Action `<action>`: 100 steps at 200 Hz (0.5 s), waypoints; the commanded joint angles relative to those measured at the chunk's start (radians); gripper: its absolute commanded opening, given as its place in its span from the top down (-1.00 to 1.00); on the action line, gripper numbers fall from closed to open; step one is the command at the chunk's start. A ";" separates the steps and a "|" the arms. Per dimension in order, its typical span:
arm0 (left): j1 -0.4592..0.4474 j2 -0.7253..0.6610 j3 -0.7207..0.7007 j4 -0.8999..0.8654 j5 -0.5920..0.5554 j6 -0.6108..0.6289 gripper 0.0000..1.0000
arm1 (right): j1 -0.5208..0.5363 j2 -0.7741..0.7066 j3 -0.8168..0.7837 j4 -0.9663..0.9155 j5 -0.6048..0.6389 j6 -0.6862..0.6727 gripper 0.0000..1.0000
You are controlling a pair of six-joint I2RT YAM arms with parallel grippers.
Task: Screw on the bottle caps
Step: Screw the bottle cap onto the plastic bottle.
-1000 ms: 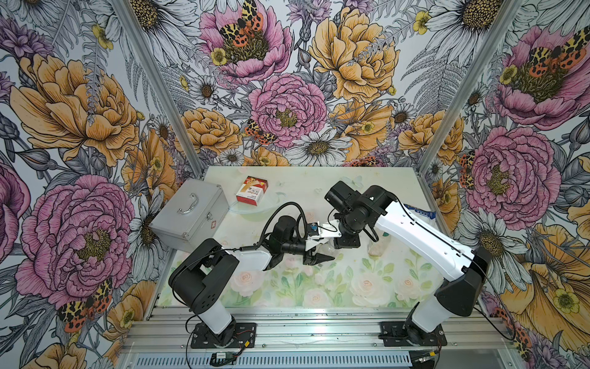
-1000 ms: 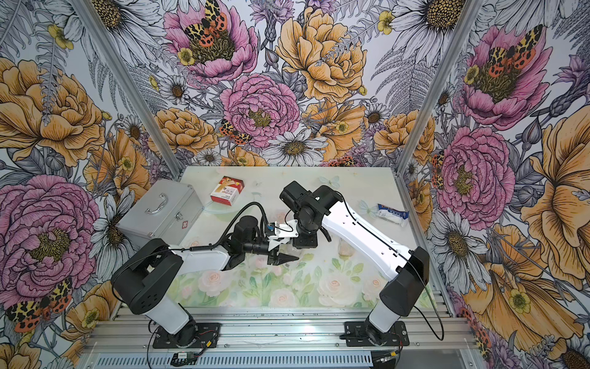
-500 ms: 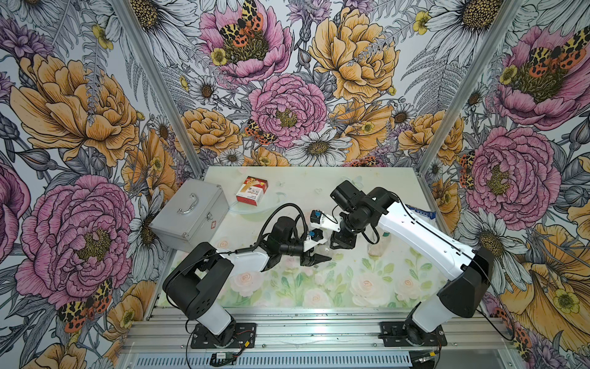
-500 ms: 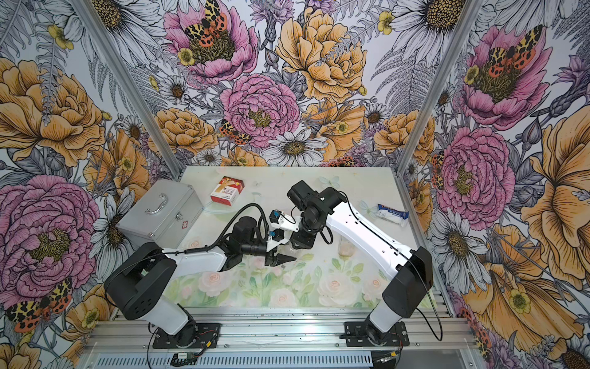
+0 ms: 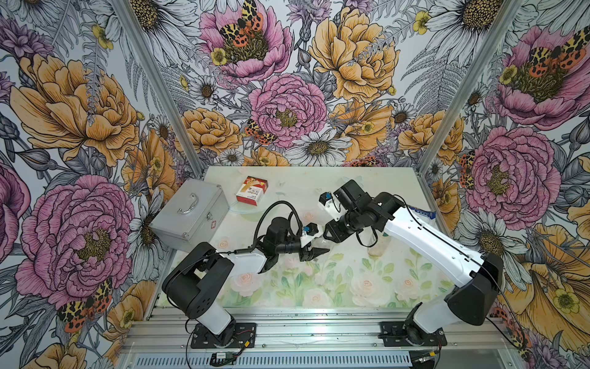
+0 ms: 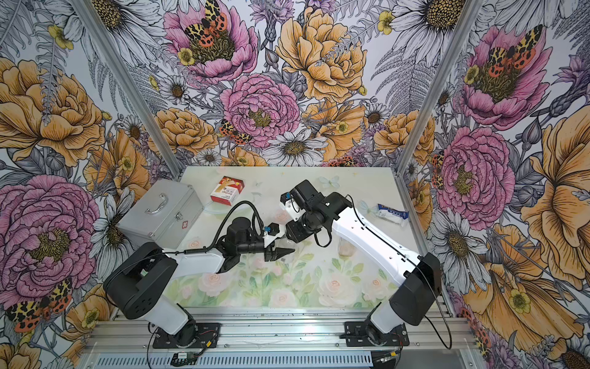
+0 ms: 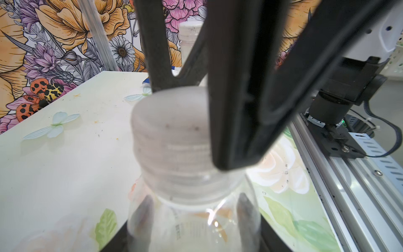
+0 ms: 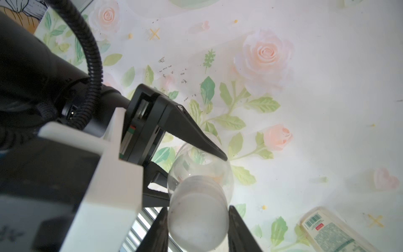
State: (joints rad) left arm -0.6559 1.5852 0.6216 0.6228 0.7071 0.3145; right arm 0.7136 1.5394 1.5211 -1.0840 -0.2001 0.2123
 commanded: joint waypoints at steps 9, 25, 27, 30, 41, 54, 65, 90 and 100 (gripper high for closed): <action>-0.010 -0.047 -0.002 0.146 -0.022 0.006 -0.06 | 0.023 0.011 0.035 0.047 0.012 0.164 0.31; -0.008 -0.047 -0.001 0.145 -0.052 -0.003 -0.06 | 0.031 -0.001 0.033 0.047 0.053 0.196 0.22; -0.008 -0.046 -0.001 0.145 -0.054 -0.004 -0.06 | 0.032 -0.002 0.033 0.047 0.057 0.199 0.21; -0.008 -0.045 0.000 0.145 -0.057 -0.006 -0.06 | 0.033 -0.002 0.033 0.047 0.062 0.201 0.21; -0.008 -0.044 0.001 0.144 -0.067 -0.011 -0.06 | 0.040 -0.002 0.030 0.045 0.074 0.208 0.19; -0.009 -0.044 0.001 0.146 -0.071 -0.017 -0.05 | 0.044 -0.006 0.030 0.047 0.095 0.220 0.10; -0.011 -0.046 0.001 0.145 -0.072 -0.020 -0.05 | 0.048 -0.015 0.030 0.047 0.115 0.220 0.02; -0.012 -0.057 -0.002 0.146 -0.069 -0.036 -0.05 | 0.041 -0.056 0.038 0.047 0.097 0.212 -0.12; -0.012 -0.063 -0.005 0.145 -0.067 -0.041 -0.05 | 0.039 -0.080 0.038 0.050 0.103 0.206 -0.18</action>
State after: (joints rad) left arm -0.6590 1.5673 0.6182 0.7109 0.6495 0.2966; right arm 0.7513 1.5307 1.5345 -1.0611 -0.1013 0.4091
